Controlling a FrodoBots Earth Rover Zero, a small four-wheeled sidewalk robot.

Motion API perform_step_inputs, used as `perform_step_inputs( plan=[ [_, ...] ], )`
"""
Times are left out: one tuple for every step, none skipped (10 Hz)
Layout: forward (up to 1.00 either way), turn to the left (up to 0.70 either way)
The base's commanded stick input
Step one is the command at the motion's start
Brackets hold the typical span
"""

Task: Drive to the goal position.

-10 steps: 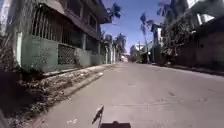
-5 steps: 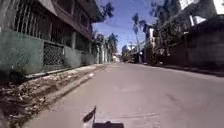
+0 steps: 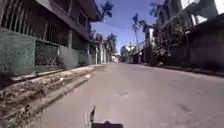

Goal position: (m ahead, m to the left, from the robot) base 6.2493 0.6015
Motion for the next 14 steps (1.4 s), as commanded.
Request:
perform_step_inputs(
  plan=[
    [0.70, -0.03],
    [0.70, -0.03],
    [0.70, -0.03],
    [0.70, -0.03],
    [0.70, -0.03],
    [0.70, -0.03],
    [0.70, -0.03],
    [0.70, -0.03],
    [0.70, -0.03],
    [0.70, -0.03],
    [0.70, -0.03],
    [0.70, -0.03],
    [0.70, -0.08],
    [0.70, -0.14]
  ],
)
